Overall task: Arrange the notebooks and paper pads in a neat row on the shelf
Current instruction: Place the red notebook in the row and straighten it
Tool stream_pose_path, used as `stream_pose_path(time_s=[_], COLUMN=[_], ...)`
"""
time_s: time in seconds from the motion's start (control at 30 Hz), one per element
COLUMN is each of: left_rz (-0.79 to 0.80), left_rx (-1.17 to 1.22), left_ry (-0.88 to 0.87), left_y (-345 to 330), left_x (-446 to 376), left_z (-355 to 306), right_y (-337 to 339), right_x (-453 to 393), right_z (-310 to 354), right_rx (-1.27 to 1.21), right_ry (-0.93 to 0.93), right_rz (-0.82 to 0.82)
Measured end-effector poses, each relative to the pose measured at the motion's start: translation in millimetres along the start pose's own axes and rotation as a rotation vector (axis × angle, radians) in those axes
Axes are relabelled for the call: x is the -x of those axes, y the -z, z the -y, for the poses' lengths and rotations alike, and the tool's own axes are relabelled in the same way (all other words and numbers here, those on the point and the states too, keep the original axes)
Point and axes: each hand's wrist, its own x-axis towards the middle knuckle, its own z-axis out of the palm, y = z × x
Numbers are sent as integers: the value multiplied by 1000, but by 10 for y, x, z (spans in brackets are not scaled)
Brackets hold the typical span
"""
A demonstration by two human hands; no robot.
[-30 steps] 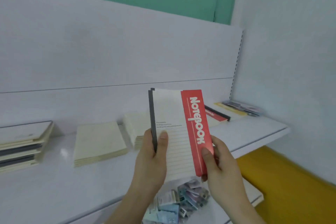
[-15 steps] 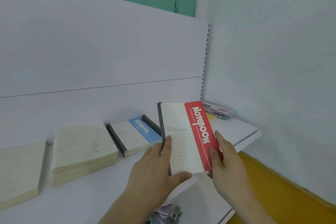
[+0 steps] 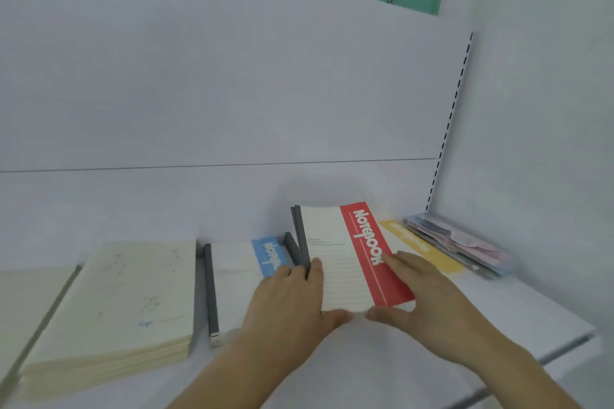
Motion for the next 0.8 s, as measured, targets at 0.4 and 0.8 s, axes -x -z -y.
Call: stream_pose_path(time_s=[0.4,0.8], left_rz=[126,201], left_rx=[-202,-177], left_ry=[188,235], left_y=[-304,-298], left_x=[-403,-439], left_z=[-185,-253], right_y=[-225,-179], right_x=[-752,-935], right_z=[-642,-747], right_rx=[297,304], right_ry=[322,441], right_rz=[147,186])
